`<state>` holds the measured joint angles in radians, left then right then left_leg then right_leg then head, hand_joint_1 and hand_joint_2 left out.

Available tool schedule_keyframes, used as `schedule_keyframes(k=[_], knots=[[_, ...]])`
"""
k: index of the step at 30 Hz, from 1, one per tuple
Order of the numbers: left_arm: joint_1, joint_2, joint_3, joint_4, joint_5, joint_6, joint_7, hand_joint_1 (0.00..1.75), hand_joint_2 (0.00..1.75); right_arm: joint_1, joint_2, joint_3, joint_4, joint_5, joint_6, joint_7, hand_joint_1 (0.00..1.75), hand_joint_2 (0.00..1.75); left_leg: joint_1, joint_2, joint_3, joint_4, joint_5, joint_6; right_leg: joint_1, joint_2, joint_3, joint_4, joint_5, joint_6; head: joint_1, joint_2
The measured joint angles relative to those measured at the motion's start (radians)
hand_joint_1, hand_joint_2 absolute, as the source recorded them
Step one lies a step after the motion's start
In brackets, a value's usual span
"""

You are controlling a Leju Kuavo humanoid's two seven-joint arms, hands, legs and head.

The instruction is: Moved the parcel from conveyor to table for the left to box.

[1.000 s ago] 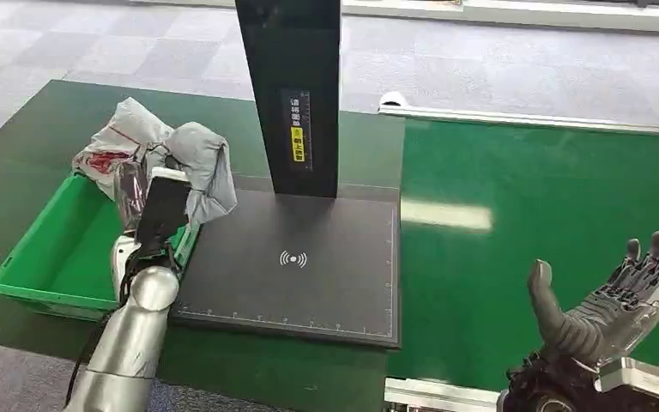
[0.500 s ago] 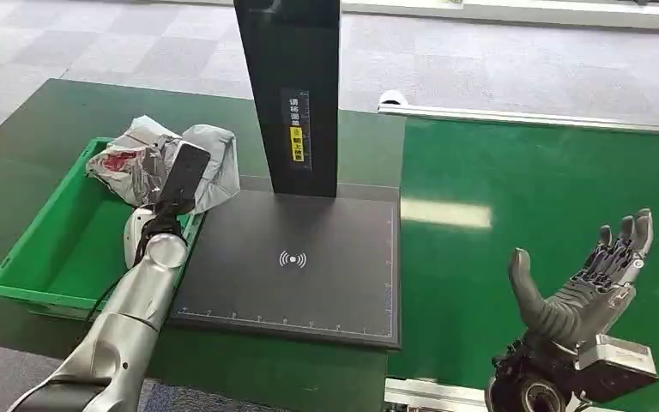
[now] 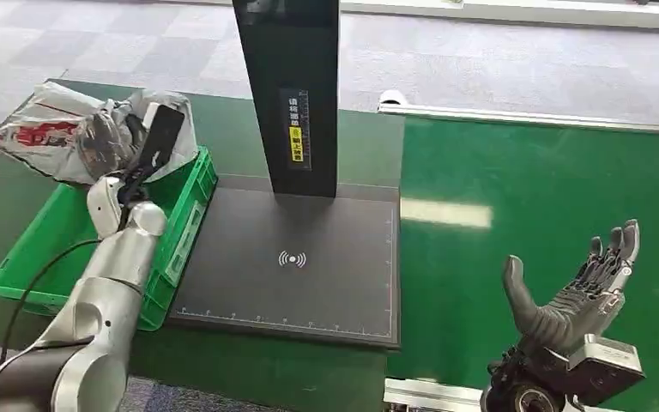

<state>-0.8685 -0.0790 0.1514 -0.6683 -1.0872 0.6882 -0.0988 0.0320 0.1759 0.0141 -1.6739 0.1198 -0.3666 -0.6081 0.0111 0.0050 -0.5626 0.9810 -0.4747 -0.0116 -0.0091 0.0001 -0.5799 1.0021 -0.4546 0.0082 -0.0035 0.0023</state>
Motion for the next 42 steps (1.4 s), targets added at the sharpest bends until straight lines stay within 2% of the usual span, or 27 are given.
schedule_keyframes(k=[7, 8, 9, 16, 42], knots=[[-0.011, 0.002, 0.058, 0.008, -0.031, 0.0, -0.011, 1.75, 1.75, 0.004, -0.005, 0.008, 0.003, 0.0, -0.004, 0.0, 0.0, 1.75, 0.0, 0.0, 0.0, 0.0, 0.0, 0.0, 0.0, 0.0, 0.0, 0.0, 0.0, 0.0, 0.0, 0.0], [-0.014, 0.002, 0.07, 0.008, -0.034, 0.0, -0.013, 1.1, 1.75, 0.004, -0.005, 0.008, 0.003, 0.0, -0.005, 0.0, 0.0, 1.75, 0.0, 0.0, 0.0, 0.0, 0.0, 0.0, 0.0, 0.0, 0.0, 0.0, 0.0, 0.0, 0.0, 0.0], [-0.019, 0.002, 0.08, 0.009, -0.034, 0.0, -0.014, 0.0, 1.75, 0.006, -0.006, 0.007, 0.003, 0.0, -0.008, 0.0, 0.0, 1.75, 0.0, 0.0, 0.0, 0.0, 0.0, 0.0, 0.0, 0.0, 0.0, 0.0, 0.0, 0.0, 0.0, 0.0], [-0.046, 0.004, 0.124, 0.049, -0.04, 0.0, -0.044, 0.0, 1.75, 0.016, -0.009, 0.007, 0.003, -0.003, -0.013, 0.007, 0.0, 1.75, 0.0, 0.0, 0.0, 0.0, 0.0, 0.0, 0.0, 0.0, 0.0, 0.0, 0.0, 0.0, 0.0, 0.0], [-0.049, -0.006, 0.149, 0.099, 0.01, 0.0, -0.077, 0.0, 1.75, 0.02, -0.013, 0.007, 0.003, 0.0, -0.007, 0.01, 0.0, 1.75, 0.0, 0.0, 0.0, 0.0, 0.0, 0.0, 0.0, 0.0, 0.0, 0.0, 0.0, 0.0, 0.0, 0.0]])
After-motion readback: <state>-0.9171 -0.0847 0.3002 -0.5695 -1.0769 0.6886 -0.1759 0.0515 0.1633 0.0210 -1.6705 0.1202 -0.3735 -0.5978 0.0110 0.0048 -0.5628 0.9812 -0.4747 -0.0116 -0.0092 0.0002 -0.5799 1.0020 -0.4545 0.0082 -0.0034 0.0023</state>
